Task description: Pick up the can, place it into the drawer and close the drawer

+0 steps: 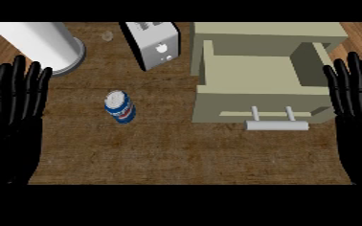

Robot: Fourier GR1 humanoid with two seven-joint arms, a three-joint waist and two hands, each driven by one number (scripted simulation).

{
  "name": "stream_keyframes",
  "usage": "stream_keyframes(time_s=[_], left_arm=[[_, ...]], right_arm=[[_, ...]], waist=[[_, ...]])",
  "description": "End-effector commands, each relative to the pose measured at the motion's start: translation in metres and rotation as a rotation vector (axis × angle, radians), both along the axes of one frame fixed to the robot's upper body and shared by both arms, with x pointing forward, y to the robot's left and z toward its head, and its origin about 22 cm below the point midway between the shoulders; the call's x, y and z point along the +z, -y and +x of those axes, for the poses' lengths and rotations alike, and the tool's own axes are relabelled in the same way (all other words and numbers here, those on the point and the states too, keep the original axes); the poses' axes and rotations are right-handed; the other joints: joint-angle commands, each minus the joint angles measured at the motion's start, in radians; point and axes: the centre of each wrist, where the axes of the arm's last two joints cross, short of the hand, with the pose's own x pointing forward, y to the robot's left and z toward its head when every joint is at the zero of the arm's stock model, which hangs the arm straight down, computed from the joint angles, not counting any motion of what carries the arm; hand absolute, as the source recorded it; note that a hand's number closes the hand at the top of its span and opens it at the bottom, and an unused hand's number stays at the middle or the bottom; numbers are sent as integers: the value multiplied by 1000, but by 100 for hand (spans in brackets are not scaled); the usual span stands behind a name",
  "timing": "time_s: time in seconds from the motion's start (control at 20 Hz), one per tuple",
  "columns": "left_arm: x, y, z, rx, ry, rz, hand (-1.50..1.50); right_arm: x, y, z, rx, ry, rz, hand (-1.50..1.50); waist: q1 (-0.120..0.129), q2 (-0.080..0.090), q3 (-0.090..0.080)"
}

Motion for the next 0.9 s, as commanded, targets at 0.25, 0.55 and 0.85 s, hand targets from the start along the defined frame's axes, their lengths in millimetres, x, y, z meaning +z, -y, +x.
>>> stream_keyframes(time_s=[0.25, 0.55, 0.85], left_arm=[[9, 17, -2, 194, -22, 12, -150], [-20, 21, 2, 414, -400, -134, -150], [-5, 31, 4, 419, -394, -137, -150]], right_arm=[[-17, 5, -13, 11, 3, 57, -150], [-9, 10, -13, -132, -268, 101, -150], [-22, -3, -10, -150, -279, 96, -150]], waist=[[0, 31, 41], [-3, 31, 40], [2, 32, 40]])
